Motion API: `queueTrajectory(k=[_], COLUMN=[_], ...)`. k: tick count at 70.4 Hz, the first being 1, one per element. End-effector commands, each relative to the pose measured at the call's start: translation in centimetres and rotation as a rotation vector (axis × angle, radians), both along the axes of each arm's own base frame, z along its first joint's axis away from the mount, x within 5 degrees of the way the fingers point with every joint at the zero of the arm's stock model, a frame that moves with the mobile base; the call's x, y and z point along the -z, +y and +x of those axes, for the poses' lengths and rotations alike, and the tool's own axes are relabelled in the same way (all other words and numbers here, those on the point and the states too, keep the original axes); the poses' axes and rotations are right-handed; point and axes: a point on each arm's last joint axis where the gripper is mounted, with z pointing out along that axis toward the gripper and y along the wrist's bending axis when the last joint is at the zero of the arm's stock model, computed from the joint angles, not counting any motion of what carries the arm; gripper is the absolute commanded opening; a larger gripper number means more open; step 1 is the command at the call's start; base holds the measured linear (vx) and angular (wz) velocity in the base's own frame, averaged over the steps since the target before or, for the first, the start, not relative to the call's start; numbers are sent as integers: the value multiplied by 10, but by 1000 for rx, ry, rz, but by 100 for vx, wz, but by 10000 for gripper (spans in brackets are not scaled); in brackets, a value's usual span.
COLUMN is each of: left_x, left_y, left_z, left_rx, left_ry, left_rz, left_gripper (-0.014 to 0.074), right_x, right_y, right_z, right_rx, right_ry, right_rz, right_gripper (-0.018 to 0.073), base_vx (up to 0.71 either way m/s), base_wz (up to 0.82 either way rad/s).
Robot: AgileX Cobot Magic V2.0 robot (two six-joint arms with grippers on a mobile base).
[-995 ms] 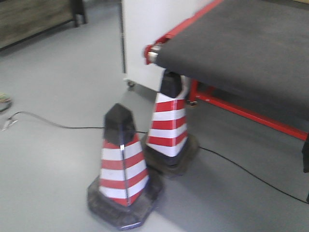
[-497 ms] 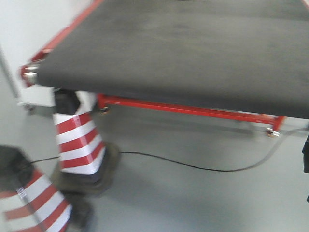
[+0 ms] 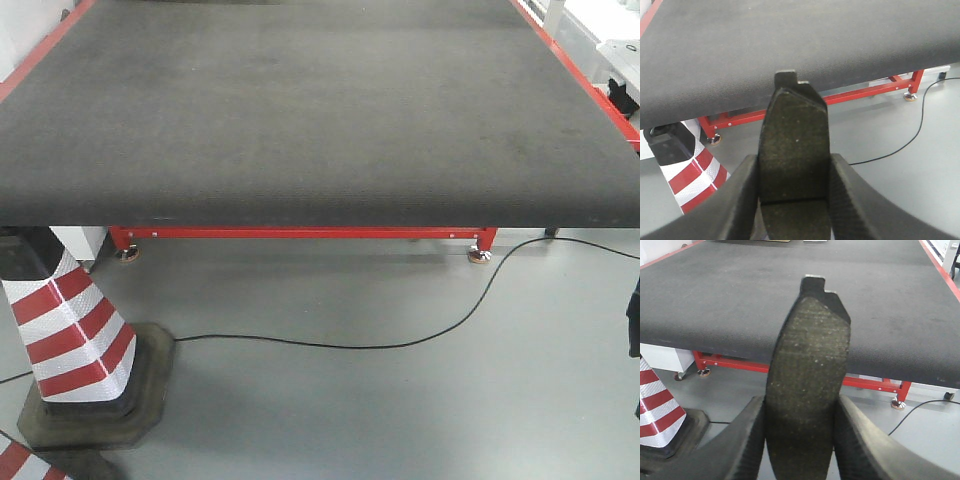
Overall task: Move and align brake pads A on conveyor
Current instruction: 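Turn and drive the base up to the black conveyor belt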
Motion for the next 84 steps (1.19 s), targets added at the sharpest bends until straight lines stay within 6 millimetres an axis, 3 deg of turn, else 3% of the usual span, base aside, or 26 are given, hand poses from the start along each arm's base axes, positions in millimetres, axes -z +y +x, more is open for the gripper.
queueTrajectory(k=[1, 40, 84], left_x=[-18, -18, -18], left_y=[0, 0, 0], left_z=[4, 4, 4], left_rx=[-4, -4, -4], left_ry=[-119, -119, -119], left_rz=[-27, -27, -27], left_gripper=[-6, -6, -6], right_x=[-18, -18, -18], right_y=[0, 0, 0], right_z=[2, 2, 2], right_rx=[0, 0, 0], right_ry=[-119, -119, -119], right_rz=[14, 14, 14], right_gripper=[-5, -5, -5], base_vx=[1, 9, 31], base_wz=[-3, -8, 3])
